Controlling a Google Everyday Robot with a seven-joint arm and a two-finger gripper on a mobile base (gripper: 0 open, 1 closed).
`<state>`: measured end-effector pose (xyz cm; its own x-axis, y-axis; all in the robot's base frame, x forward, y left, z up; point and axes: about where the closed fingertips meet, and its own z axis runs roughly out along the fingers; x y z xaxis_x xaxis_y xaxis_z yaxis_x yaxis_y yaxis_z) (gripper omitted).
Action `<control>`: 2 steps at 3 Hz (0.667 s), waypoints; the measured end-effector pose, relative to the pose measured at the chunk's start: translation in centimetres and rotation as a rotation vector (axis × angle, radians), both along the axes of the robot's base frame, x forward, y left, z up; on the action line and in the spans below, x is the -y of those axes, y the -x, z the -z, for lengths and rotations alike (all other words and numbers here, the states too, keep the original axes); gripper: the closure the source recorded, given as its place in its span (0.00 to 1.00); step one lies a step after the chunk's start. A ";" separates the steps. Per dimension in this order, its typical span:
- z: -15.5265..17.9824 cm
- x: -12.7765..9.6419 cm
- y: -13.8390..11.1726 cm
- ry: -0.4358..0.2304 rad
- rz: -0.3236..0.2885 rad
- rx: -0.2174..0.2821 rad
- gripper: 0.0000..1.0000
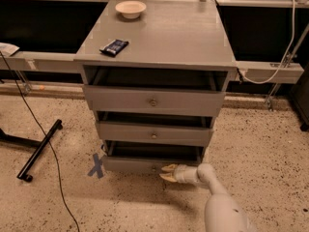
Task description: Close bottom drawer
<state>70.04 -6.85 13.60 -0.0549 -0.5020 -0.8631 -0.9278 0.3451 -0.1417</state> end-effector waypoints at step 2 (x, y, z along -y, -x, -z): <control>0.9 4.1 -1.7 0.011 0.081 -0.009 1.00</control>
Offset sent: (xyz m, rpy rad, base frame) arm 0.0355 -0.0650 -0.0175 -0.0181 0.0078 -0.1142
